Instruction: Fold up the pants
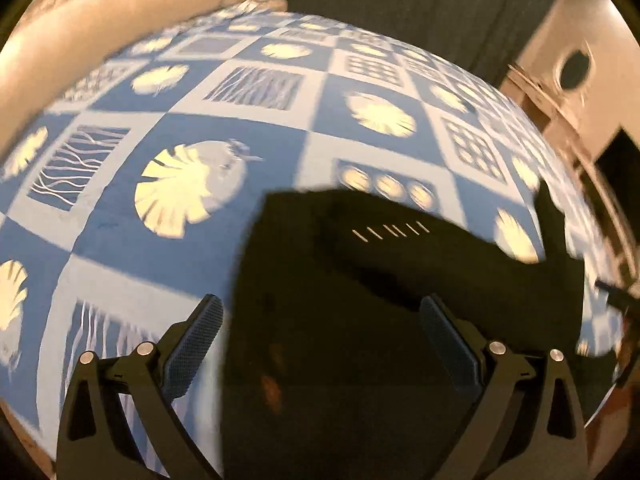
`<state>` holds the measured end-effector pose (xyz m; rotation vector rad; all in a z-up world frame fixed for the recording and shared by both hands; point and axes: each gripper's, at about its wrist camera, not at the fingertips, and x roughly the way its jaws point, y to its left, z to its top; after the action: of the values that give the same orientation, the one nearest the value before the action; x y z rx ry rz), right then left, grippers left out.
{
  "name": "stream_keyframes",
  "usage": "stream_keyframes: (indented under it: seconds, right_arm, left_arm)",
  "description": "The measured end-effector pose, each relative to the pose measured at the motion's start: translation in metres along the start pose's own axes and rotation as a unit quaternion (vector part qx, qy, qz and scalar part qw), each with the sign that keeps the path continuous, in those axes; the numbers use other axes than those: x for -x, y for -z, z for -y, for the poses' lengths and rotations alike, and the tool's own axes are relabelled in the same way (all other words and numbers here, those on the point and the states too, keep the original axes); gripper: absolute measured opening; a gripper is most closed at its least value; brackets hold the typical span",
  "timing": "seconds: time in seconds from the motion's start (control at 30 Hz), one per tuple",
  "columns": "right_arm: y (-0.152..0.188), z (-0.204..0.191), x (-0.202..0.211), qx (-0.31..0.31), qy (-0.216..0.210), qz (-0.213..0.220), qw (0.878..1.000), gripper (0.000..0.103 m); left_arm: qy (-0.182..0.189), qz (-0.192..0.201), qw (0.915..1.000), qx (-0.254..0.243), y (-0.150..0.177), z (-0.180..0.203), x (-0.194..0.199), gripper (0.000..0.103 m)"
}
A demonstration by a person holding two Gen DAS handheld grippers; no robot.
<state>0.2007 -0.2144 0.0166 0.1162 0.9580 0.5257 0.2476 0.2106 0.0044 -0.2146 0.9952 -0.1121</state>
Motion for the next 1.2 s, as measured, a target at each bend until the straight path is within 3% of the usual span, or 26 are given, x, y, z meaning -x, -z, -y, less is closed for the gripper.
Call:
stream_keyframes:
  seconds: [0.1, 0.2, 0.37, 0.47, 0.63, 0.67, 0.77, 0.83, 0.87, 1.0, 1.03, 1.07, 1.1, 1.13, 1.2]
  right_arm:
    - [-0.025, 0.003, -0.027, 0.021, -0.008, -0.028, 0.999, 0.079]
    - [-0.039, 0.006, -0.050, 0.033, 0.004, -0.048, 0.998, 0.079]
    - [-0.050, 0.011, -0.083, 0.052, 0.003, -0.069, 0.996, 0.079]
    - [-0.053, 0.013, -0.099, 0.061, -0.012, -0.086, 0.994, 0.079]
    - [-0.056, 0.017, -0.112, 0.077, -0.045, -0.119, 0.989, 0.081]
    - [-0.056, 0.018, -0.114, 0.076, -0.052, -0.125, 0.988, 0.086]
    - [-0.054, 0.021, -0.122, 0.082, -0.047, -0.147, 0.985, 0.087]
    - [-0.053, 0.021, -0.126, 0.086, -0.047, -0.156, 0.983, 0.087]
    - [-0.052, 0.021, -0.128, 0.089, -0.047, -0.158, 0.982, 0.087]
    - [-0.053, 0.021, -0.131, 0.091, -0.052, -0.156, 0.982, 0.087]
    - [-0.054, 0.021, -0.132, 0.091, -0.054, -0.157, 0.982, 0.087]
    - [-0.054, 0.021, -0.133, 0.091, -0.053, -0.158, 0.982, 0.087]
    - [-0.056, 0.022, -0.134, 0.091, -0.049, -0.159, 0.982, 0.087]
    - [-0.057, 0.022, -0.136, 0.090, -0.049, -0.161, 0.982, 0.087]
    - [-0.059, 0.023, -0.138, 0.087, -0.053, -0.164, 0.981, 0.087]
  left_arm:
    - [-0.036, -0.002, 0.9993, 0.007, -0.024, -0.036, -0.023, 0.098]
    - [-0.029, -0.025, 0.9992, 0.016, -0.036, -0.059, -0.047, 0.098]
    - [0.037, -0.077, 0.9964, 0.003, -0.045, -0.056, -0.083, 0.098]
    - [0.050, -0.084, 0.9952, -0.008, -0.050, -0.048, -0.094, 0.098]
    - [0.105, -0.085, 0.9897, 0.049, -0.060, -0.062, -0.104, 0.098]
    - [0.121, -0.086, 0.9869, 0.063, -0.061, -0.065, -0.104, 0.098]
    - [0.193, -0.100, 0.9709, 0.101, -0.060, -0.071, -0.104, 0.098]
    - [0.233, -0.121, 0.9559, 0.131, -0.055, -0.073, -0.107, 0.098]
    - [0.241, -0.124, 0.9533, 0.134, -0.054, -0.073, -0.106, 0.098]
    - [0.201, -0.126, 0.9681, 0.081, -0.050, -0.052, -0.100, 0.097]
    - [0.183, -0.125, 0.9729, 0.066, -0.050, -0.045, -0.100, 0.093]
    - [0.176, -0.123, 0.9752, 0.055, -0.051, -0.039, -0.101, 0.053]
    - [0.169, -0.128, 0.9760, 0.049, -0.051, -0.033, -0.104, 0.029]
    - [0.164, -0.141, 0.9746, 0.059, -0.052, -0.033, -0.109, 0.023]
    - [0.156, -0.152, 0.9731, 0.076, -0.052, -0.033, -0.115, 0.023]
